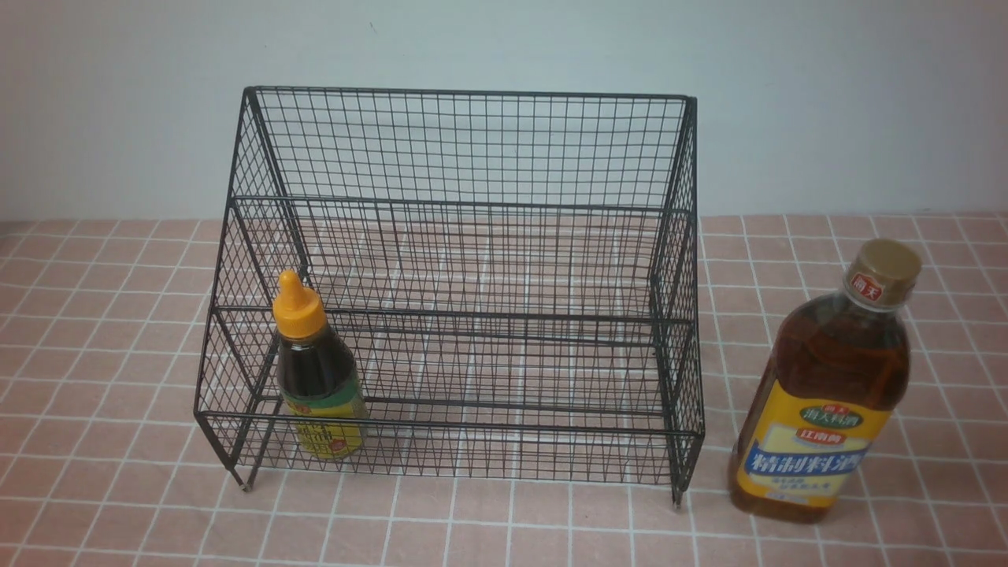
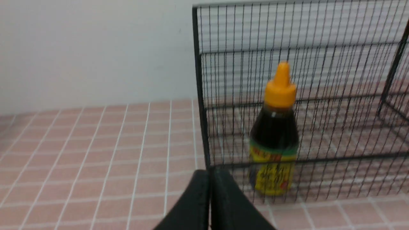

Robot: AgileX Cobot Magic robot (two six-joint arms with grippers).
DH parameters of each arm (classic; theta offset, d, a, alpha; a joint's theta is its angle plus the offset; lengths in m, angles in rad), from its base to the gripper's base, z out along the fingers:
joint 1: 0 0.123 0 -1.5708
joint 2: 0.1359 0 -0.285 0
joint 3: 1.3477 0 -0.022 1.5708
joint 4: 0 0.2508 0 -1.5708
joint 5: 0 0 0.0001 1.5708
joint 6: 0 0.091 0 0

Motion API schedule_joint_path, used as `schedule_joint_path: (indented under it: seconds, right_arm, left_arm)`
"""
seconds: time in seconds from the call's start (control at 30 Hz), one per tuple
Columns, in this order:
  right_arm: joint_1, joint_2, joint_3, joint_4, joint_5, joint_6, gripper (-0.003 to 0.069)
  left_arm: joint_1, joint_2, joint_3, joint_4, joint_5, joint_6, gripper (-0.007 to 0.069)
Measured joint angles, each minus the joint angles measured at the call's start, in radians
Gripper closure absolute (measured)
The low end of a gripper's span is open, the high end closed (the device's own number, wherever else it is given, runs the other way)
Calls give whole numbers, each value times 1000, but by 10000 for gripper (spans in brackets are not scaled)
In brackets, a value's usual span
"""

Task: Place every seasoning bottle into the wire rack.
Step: Use the right arm to grab the condiment bottle closest to it

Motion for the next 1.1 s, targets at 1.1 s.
schedule_joint_path:
  seconds: [1.1]
  right_arm:
    - [0, 0, 0, 0, 1, 8, 673]
  left_arm:
    - [-72, -4, 311, 110, -225, -23, 631]
